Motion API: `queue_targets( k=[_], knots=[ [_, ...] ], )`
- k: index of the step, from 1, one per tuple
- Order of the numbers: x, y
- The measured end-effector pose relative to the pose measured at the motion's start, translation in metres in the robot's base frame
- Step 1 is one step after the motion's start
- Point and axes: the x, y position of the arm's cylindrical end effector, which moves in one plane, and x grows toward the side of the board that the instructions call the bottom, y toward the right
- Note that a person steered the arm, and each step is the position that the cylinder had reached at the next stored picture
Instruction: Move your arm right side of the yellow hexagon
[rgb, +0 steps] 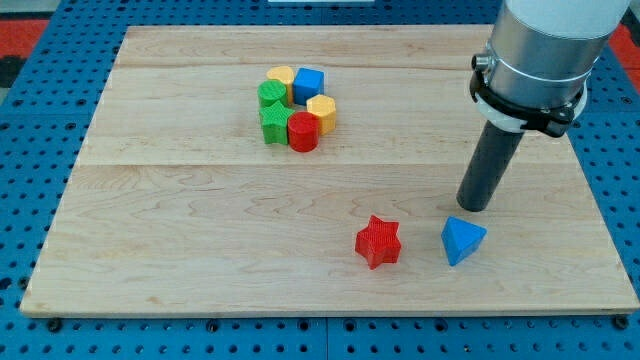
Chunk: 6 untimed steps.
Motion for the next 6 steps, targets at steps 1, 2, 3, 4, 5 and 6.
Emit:
queue_targets(
  k=[1, 2, 3, 4, 5, 6],
  knots=[
    [0.027, -0.003],
    [0.014, 0.000],
    [-0.042, -0.008],
    [-0.079, -0.019],
    [-0.089, -0.021],
    [-0.116, -0.040]
  ],
)
